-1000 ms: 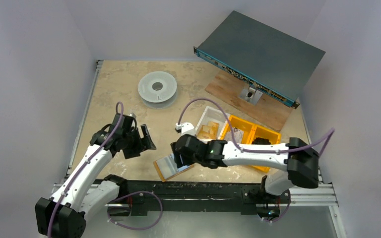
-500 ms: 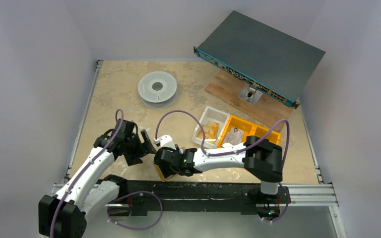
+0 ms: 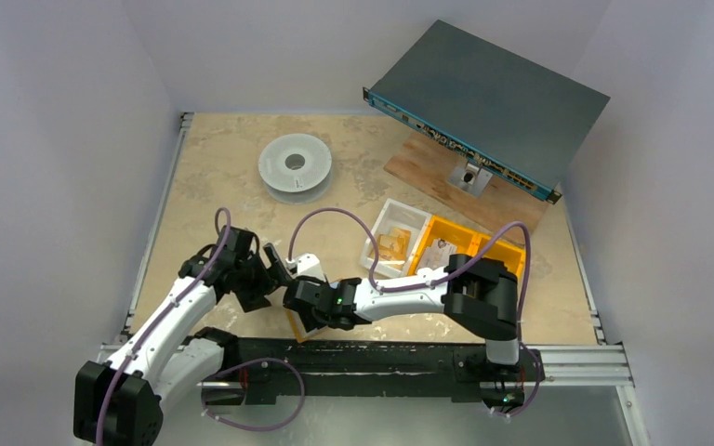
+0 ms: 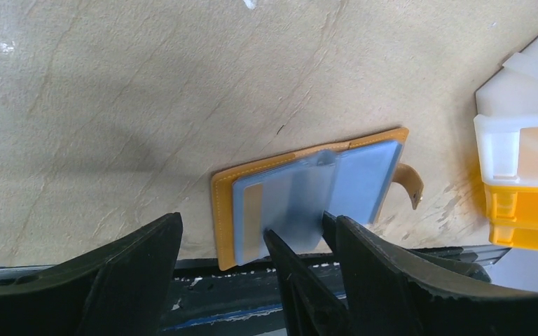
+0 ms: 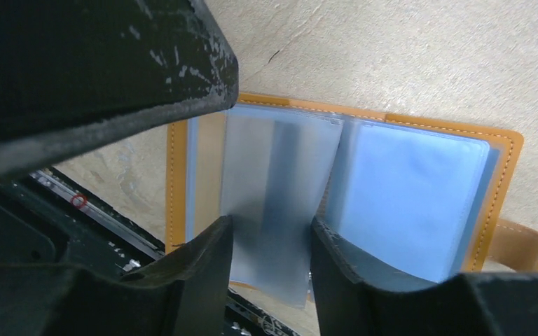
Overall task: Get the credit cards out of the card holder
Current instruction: Remove the credit card from the card holder.
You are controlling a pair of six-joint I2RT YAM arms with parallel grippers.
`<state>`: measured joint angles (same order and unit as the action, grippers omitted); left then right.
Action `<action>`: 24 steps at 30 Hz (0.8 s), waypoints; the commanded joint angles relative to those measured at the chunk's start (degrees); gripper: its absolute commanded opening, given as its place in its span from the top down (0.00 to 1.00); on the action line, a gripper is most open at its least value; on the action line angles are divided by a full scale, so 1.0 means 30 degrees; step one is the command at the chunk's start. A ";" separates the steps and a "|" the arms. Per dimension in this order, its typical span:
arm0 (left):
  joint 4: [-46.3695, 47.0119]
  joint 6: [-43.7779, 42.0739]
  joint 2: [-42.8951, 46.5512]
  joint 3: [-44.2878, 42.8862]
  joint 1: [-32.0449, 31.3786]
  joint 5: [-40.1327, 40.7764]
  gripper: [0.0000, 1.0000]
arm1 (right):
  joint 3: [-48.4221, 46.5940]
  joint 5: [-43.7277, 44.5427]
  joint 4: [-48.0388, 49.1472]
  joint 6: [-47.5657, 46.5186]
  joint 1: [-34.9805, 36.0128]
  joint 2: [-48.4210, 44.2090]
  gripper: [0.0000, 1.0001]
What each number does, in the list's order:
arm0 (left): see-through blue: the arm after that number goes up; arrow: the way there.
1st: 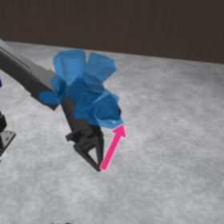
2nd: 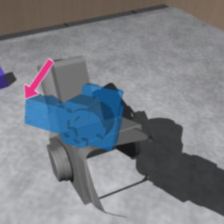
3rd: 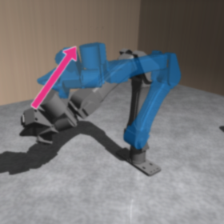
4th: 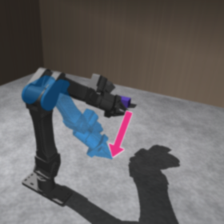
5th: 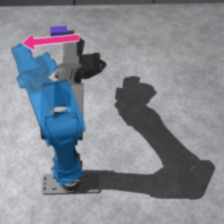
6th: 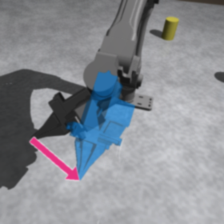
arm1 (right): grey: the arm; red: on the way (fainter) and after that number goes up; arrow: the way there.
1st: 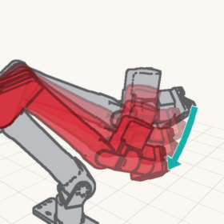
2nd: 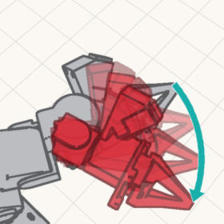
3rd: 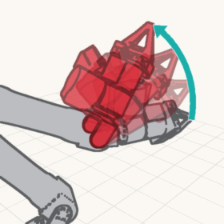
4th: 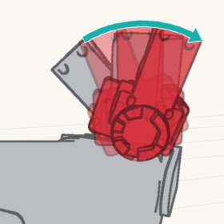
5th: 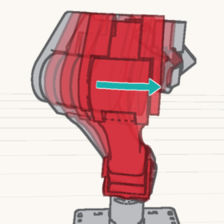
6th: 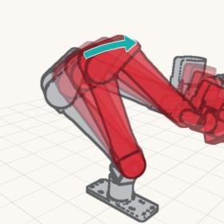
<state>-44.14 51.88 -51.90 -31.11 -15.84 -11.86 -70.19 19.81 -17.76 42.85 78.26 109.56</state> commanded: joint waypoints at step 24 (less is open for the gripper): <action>0.3256 0.0327 -0.2045 0.0934 -0.3186 -0.0744 0.87 | 0.6620 -0.8654 0.9607 0.4068 -0.4153 -0.2891 0.87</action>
<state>-37.80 50.30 -56.18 -29.02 -23.11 -16.93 -52.27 -2.48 5.98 52.42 66.11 103.00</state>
